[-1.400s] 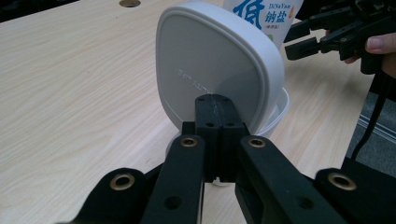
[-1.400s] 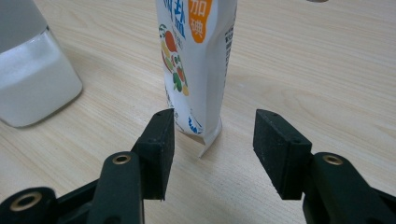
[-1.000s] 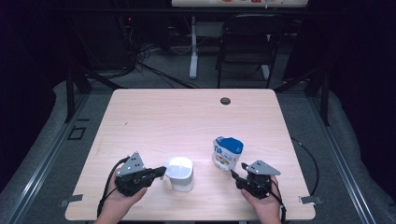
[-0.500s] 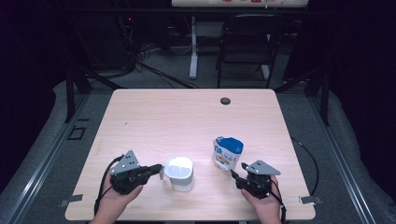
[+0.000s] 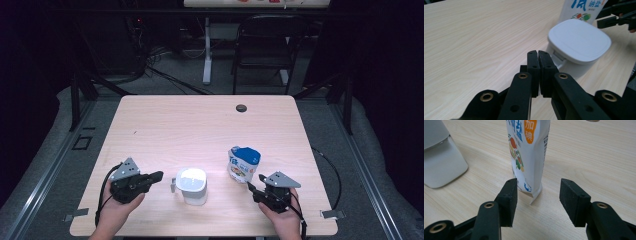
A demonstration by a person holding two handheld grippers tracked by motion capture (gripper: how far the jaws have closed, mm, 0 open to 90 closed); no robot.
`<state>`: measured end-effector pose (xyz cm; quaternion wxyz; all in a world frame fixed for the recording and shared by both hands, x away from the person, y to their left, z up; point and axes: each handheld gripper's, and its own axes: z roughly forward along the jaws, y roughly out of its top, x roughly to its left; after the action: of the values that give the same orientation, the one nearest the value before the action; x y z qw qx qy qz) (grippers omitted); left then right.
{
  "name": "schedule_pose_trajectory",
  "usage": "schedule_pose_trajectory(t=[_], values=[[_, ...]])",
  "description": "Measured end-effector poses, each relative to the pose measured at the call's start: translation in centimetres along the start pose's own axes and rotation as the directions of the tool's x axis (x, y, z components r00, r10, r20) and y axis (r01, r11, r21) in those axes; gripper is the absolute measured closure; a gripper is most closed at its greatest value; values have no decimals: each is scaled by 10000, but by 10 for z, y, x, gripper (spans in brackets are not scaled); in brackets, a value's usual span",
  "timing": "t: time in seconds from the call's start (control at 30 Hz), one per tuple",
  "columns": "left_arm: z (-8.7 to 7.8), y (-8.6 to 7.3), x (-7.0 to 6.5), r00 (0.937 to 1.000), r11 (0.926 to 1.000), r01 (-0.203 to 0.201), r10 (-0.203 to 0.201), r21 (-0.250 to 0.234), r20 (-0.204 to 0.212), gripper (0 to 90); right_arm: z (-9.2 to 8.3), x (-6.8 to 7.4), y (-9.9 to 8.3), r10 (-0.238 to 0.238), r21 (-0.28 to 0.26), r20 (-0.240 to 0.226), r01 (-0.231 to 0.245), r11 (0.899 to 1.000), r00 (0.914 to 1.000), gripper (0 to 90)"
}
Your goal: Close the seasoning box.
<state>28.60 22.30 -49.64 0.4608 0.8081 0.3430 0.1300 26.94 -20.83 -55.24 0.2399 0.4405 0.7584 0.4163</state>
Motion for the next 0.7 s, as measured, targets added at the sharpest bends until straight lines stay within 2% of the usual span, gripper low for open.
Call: schedule_pose_trajectory(t=[0.23, 0.43, 0.5, 0.57, 0.7], values=[[0, -9, 16, 9985, 9990, 446, -446, -9, -326, 846, 0, 0, 0, -2, -1, -8, 2, 10000, 10000, 487], [1, -15, 25, 9956, 9980, 632, -631, -6, -696, 760, 0, 0, 0, 21, 10, 11, -21, 10000, 10000, 486], [3, -19, 29, 9936, 9967, 808, -812, -91, -783, 716, 0, 0, -1, 26, 19, 6, -26, 10000, 10000, 486], [4, -22, 33, 9915, 9956, 933, -926, 33, -917, 677, 1, 0, -1, -9, 42, 9, 9, 10000, 10000, 487], [8, -31, 42, 9846, 9929, 1187, -1180, -30, -1289, 591, 1, 0, -1, -48, 77, 1, 48, 10000, 10000, 486]])
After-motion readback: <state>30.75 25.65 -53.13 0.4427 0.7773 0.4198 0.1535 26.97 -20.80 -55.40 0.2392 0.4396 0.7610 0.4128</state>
